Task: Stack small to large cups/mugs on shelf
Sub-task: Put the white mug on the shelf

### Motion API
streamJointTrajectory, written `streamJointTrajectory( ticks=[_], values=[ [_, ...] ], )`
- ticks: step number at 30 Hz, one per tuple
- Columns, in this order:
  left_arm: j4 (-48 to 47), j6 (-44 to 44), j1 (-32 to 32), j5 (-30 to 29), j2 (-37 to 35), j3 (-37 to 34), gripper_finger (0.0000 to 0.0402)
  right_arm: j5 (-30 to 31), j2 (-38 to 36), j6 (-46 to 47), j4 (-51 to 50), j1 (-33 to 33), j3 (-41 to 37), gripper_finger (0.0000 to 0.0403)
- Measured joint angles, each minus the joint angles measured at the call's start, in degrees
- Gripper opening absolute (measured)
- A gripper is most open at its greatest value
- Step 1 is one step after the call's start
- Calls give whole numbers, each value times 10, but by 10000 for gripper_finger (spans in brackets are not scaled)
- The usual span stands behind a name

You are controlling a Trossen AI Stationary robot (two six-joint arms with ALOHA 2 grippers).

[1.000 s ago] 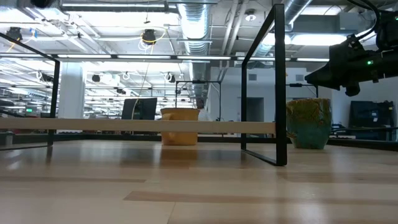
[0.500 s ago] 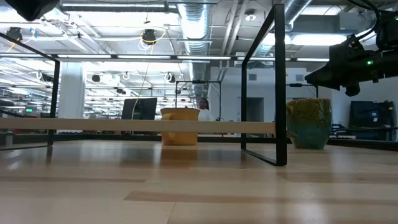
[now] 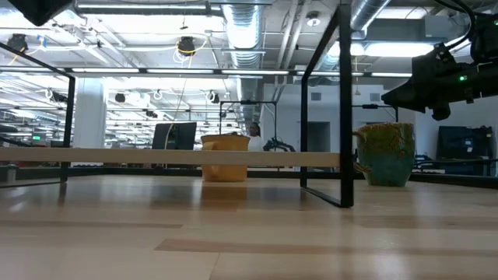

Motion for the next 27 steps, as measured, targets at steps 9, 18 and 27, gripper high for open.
streamJointTrajectory(
  ticks=[9, 18, 27],
  values=[
    [25, -10, 0, 1, 1, 0, 219, 0, 0, 0, 0, 0, 0, 113],
    [27, -4, 0, -11, 21, 0, 219, 0, 0, 0, 0, 0, 0, 113],
    [31, -15, -2, -40, 29, -1, 219, 0, 0, 0, 0, 0, 0, 113]
  ],
)
